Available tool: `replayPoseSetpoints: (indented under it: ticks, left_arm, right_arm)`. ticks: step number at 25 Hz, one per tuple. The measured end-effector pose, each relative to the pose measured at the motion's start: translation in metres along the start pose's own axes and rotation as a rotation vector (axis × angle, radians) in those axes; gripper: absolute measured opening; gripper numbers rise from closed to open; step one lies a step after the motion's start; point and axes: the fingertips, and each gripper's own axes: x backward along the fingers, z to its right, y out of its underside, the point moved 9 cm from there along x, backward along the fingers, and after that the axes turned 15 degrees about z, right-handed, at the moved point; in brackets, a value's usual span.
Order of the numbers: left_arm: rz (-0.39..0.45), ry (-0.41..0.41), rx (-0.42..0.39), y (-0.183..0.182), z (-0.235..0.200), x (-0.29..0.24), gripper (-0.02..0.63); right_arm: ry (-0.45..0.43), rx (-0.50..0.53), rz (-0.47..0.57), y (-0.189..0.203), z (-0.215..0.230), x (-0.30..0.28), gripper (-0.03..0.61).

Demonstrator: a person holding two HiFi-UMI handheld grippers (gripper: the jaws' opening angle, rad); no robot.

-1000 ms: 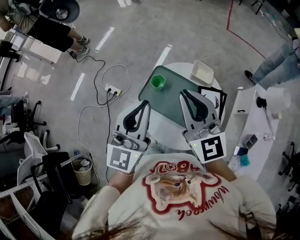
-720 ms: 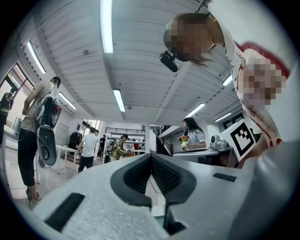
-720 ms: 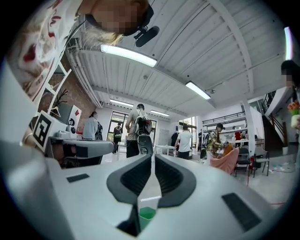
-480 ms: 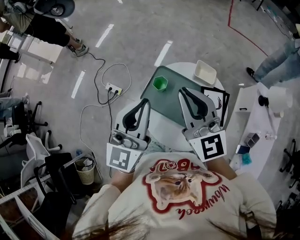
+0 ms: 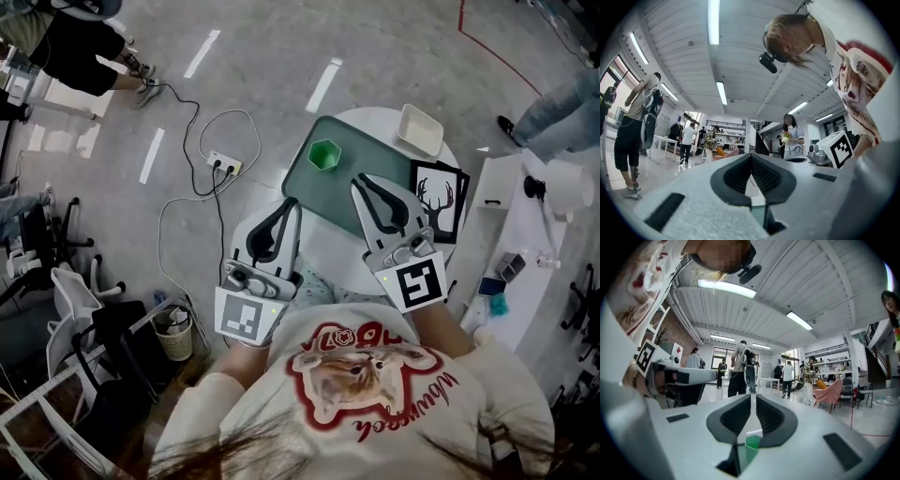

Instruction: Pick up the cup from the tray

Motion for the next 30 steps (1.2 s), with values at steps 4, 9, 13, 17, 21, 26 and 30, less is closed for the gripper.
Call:
replayPoseSetpoints:
  ticks: [4, 9, 13, 17, 21, 26, 30]
  left_arm:
    - [-0.019, -0.006, 0.020, 0.010, -0.004, 0.004, 0.014]
    - [-0.046, -0.014, 0.038, 0.020, -0.008, 0.011, 0.014]
    - [-0.061, -0.016, 0.052, 0.030, -0.012, 0.014, 0.014]
    - [-0.079, -0.019, 0.072, 0.039, -0.015, 0.016, 0.014]
    - [-0.091, -0.019, 0.084, 0.045, -0.018, 0.020, 0.014]
    - [-0.120, -0.022, 0.097, 0.052, -0.022, 0.029, 0.014]
    - [-0.132, -0.039, 0.104, 0.056, -0.025, 0.037, 0.014]
  right_arm:
    - [-0.028, -0.017, -0.034, 0.026, -0.005, -0.001, 0.043]
    - [-0.063, -0.021, -0.092, 0.060, -0.006, -0.003, 0.048]
    - [-0.125, -0.041, -0.217, 0.101, -0.006, -0.001, 0.148]
    - [-0.127, -0.049, -0.307, 0.142, -0.004, -0.001, 0.217]
    - [-0.119, -0.092, -0.375, 0.168, -0.001, -0.010, 0.246]
    - [-0.105, -0.143, -0.442, 0.193, 0.001, -0.023, 0.285]
    - [-0.073, -0.171, -0.478, 0.209, 0.005, -0.028, 0.302]
